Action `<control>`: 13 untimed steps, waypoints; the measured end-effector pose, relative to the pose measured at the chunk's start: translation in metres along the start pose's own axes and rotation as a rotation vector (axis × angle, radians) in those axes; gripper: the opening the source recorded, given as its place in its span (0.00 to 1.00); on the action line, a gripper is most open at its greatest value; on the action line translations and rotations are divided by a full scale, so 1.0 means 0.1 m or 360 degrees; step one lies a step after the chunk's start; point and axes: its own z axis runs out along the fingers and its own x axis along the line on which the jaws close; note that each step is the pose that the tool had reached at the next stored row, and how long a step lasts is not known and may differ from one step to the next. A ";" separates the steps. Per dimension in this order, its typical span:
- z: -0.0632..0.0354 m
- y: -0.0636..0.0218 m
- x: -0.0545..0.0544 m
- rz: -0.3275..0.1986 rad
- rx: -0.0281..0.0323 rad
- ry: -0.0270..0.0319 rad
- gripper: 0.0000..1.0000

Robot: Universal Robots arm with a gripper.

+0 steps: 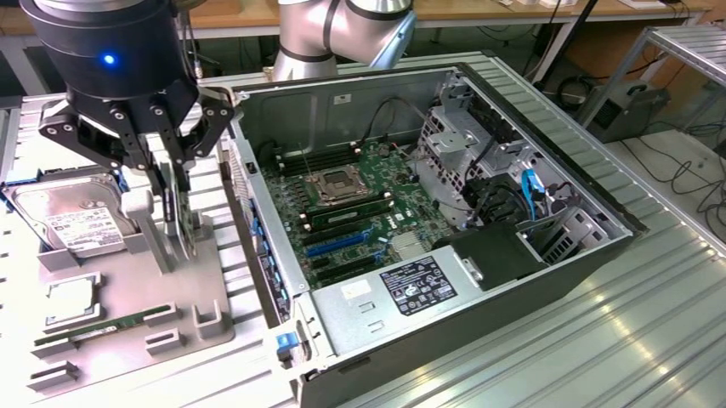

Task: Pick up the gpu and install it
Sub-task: 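Pick up the gpu and move the gpu toward the slot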

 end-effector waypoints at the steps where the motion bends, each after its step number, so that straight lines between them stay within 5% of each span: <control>1: -0.002 0.000 0.00 0.0000 0.00000 -0.00001 0.26; 13: -0.039 0.002 0.00 0.0000 0.00001 0.00000 0.26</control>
